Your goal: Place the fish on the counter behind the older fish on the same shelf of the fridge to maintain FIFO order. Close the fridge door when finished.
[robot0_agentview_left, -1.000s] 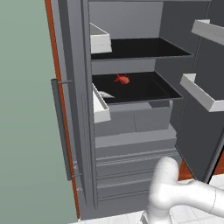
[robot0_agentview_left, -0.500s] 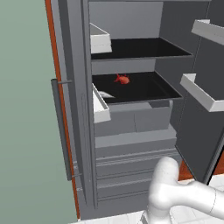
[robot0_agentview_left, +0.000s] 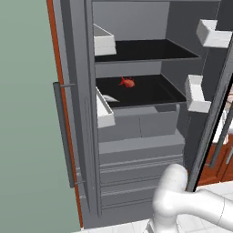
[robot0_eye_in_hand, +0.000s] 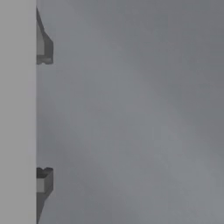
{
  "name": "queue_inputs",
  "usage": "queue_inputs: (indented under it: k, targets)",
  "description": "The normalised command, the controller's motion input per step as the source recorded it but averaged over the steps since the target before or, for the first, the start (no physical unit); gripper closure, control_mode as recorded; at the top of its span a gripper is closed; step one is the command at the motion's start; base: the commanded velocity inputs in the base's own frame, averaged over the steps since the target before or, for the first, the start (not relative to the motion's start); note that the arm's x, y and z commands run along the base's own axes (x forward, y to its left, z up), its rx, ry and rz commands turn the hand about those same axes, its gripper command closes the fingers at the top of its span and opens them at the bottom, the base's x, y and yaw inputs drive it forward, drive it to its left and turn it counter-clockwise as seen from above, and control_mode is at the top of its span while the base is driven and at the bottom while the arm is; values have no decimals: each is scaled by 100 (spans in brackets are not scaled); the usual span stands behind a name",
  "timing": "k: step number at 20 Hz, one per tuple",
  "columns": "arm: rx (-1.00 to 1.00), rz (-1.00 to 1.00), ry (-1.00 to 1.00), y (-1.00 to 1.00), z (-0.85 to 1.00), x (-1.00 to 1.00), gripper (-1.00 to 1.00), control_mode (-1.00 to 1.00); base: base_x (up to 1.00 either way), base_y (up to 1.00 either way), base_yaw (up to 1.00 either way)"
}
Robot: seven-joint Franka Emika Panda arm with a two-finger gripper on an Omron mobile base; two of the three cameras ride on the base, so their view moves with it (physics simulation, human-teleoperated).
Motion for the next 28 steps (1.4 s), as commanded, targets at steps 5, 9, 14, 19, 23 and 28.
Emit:
queue_inputs:
  k: [5,9,14,19,23,28]
  targets:
    - [-12,0,-8,100,9,0,-100,-100,0,0,0]
    - [-9,-8,-5,98,9,26,-100,-100,0,0,0]
    - [-8,-16,-3,67,8,55,-100,-100,0,0,0]
    - [-7,-23,-1,37,8,57,-100,-100,0,0,0]
    - [-4,-26,0,22,6,52,-100,-100,0,0,0]
    - [-2,-25,0,12,13,31,-100,-100,0,0,0]
